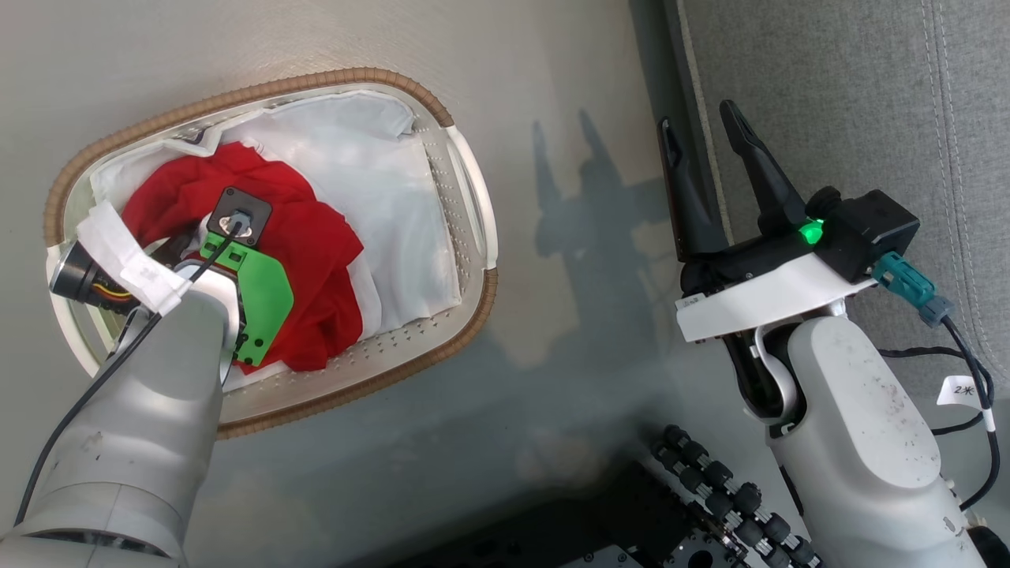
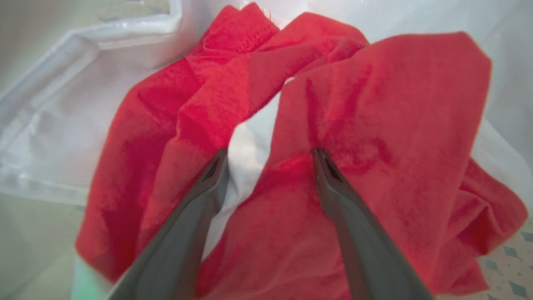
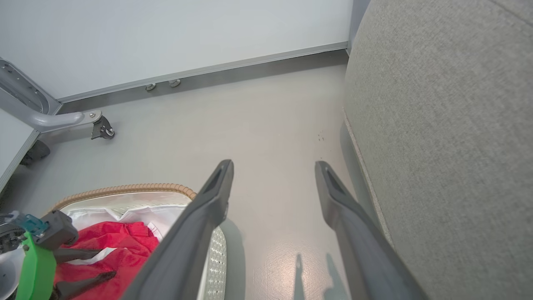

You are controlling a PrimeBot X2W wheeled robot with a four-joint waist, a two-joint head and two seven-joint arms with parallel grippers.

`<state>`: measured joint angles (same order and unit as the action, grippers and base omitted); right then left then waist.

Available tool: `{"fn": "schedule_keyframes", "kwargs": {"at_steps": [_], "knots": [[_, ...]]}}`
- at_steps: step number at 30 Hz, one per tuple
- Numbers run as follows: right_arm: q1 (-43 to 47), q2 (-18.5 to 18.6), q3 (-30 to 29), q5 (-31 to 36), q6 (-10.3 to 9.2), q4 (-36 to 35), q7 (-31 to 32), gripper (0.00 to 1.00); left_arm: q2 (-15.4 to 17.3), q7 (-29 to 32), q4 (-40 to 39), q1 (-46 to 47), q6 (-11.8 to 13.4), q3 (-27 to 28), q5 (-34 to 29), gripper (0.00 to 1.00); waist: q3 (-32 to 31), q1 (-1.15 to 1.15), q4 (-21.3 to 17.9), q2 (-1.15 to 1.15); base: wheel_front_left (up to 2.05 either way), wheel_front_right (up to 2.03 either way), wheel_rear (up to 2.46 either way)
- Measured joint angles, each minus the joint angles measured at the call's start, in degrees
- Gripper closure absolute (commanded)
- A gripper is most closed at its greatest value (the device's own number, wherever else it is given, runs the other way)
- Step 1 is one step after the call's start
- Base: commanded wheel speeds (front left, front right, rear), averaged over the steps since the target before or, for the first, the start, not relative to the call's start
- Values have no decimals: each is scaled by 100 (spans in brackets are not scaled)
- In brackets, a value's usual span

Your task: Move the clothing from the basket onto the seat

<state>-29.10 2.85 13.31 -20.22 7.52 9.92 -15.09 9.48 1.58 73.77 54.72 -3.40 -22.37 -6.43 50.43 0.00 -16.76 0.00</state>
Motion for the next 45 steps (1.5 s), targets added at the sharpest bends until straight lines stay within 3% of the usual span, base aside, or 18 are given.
{"fn": "schedule_keyframes", "kwargs": {"at_steps": [6,7,8,9,10,21,35,41,45], "knots": [[0,-1,13,-33,0,7,0,0,-5,242,9,-23,-83,-36,65,0,26,0,3,0,0,0,0],[-1,0,16,-43,0,7,0,0,-5,287,10,-32,-102,-35,113,11,34,0,4,0,0,0,0],[-3,-1,21,-47,0,7,0,0,-4,301,11,-48,-121,-32,155,32,42,0,4,0,0,0,0],[-5,-1,26,-56,0,10,0,0,-3,323,12,-78,-159,-53,165,83,49,0,3,0,0,0,0],[-7,-1,33,-63,0,20,0,0,-2,320,12,-98,-172,-76,166,100,53,0,2,0,0,0,0],[-15,-1,-40,-57,0,179,0,0,-44,-127,23,-421,-313,-47,468,100,-202,0,22,0,0,0,0],[513,-4,-210,402,0,539,0,0,-572,-1462,-9,-1151,-372,-93,965,100,-1318,0,265,0,0,0,0],[817,-7,-213,586,0,688,0,0,-649,-1637,-414,-1511,-392,-189,1322,100,-1873,0,490,0,0,0,0],[1011,-5,-177,643,0,756,0,0,-658,-1661,-1307,-1938,-399,-399,1835,100,-2260,-1,649,0,0,0,0]]}}
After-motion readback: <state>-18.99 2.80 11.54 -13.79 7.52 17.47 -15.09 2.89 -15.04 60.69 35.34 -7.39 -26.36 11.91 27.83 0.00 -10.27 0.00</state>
